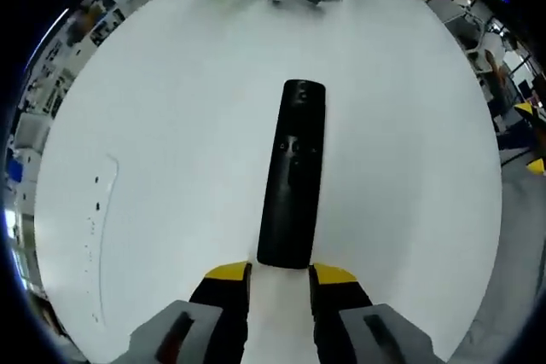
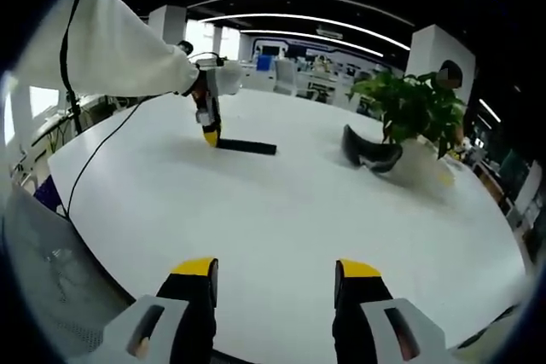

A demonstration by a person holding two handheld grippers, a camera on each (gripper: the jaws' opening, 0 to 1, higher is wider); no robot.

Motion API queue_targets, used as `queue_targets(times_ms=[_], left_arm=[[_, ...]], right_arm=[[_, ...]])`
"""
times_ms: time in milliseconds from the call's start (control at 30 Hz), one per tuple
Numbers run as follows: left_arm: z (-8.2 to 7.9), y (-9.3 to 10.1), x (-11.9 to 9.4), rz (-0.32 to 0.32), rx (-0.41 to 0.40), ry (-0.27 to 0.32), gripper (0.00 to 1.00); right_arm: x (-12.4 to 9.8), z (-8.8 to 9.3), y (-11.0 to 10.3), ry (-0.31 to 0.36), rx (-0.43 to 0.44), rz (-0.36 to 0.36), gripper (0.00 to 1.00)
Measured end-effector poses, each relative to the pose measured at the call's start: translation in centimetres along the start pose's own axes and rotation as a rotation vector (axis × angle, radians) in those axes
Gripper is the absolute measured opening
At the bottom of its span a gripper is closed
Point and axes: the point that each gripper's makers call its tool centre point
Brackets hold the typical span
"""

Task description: Press the specified remote control buttons in sequence, fully releasing each button before pressing the next.

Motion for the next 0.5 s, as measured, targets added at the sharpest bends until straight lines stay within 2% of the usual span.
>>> queue_targets(times_ms=[200, 433, 467, 500], left_arm=[[-1.2, -0.1, -0.3, -0.011, 0.012, 0.021, 0.31], [-1.3, 0.4, 0.5, -0.015, 0.011, -0.002, 0.29], [-1.8, 0.3, 0.5, -0.014, 0.0, 0.018, 0.28], [-1.8, 0.3, 0.6, -0.01, 0.003, 0.014, 0.29]], right_arm=[[0.0, -0.1, 0.0, 0.006, 0.001, -0.001, 0.53], [0.0, -0.1, 0.0, 0.005, 0.001, -0.002, 0.53], [0.0, 0.0, 0.0, 0.002, 0.001, -0.003, 0.53], [0.0, 0.0, -0.1, 0.001, -0.001, -0.004, 0.53]])
Point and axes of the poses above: the point that each gripper's makers call its tool centre point, and the gripper's own axes: x roughly forward along the fingers, y roughly to its right, z roughly out of its underside, and after that the axes turned 7 degrees about -z, right-handed
